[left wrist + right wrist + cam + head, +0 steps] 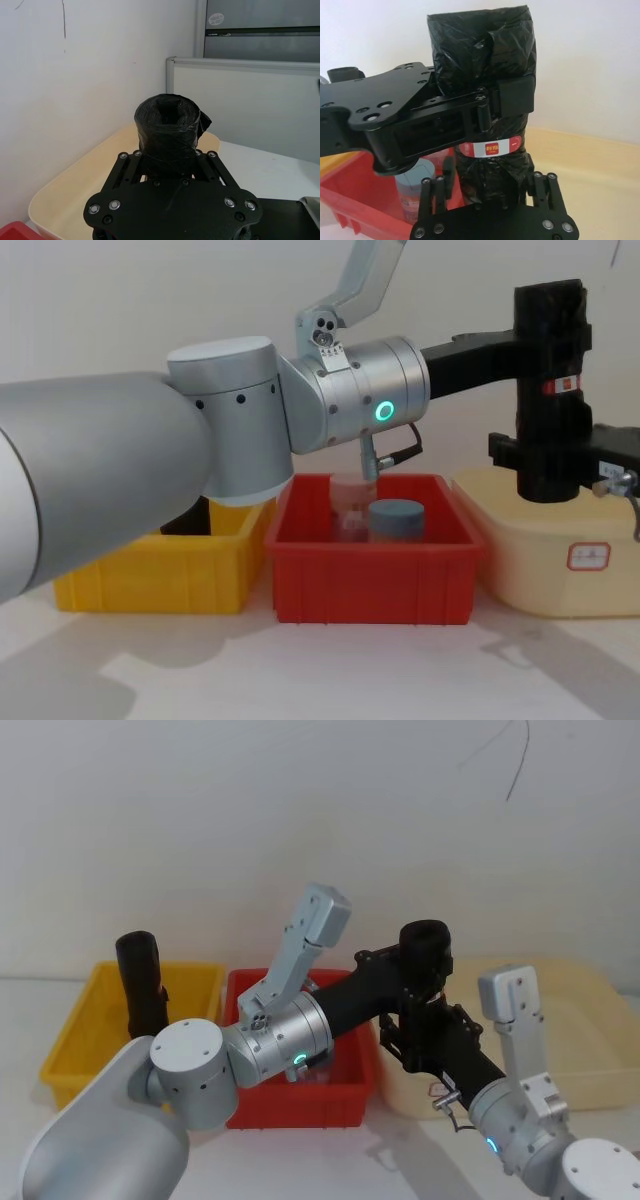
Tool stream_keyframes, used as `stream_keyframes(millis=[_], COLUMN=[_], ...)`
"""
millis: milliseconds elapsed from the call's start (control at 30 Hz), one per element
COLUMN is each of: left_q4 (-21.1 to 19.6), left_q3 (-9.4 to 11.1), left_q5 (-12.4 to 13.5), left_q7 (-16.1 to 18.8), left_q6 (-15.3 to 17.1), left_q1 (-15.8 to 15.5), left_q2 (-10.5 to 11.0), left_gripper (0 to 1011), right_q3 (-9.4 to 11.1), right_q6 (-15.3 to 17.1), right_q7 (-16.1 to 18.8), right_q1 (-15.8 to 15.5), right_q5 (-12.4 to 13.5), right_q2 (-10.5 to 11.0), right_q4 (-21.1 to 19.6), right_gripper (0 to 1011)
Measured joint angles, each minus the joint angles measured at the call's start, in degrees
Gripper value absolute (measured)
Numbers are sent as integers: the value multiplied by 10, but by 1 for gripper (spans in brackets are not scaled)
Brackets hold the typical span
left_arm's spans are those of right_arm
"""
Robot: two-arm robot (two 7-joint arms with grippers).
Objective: Pick up the garbage bag with the one hand and transfer it to the other hand.
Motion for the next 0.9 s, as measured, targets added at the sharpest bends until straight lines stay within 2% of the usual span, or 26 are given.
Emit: stream_keyframes(millis=[267,467,700,800,900], left_q4=[0,0,0,0,0], left_q3=[0,0,0,0,0], left_q5=[0,0,0,0,0], left_q7=[0,0,0,0,0], left_q6=[0,0,0,0,0], left_q1=[0,0,0,0,0], left_q2=[0,0,0,0,0], left_gripper=[355,355,498,637,693], right_q3=[2,5,11,15,21], right_q6=[11,12,12,11,10], right_q7=[-1,-1,-1,0,0], right_q1=[8,8,7,6,5], right_q5=[-4,-5,-5,-2,1], right_q2=[-7,-11,-15,-17,-20], right_q4=[7,9,8,7,5], right_gripper=[581,556,556,556,556])
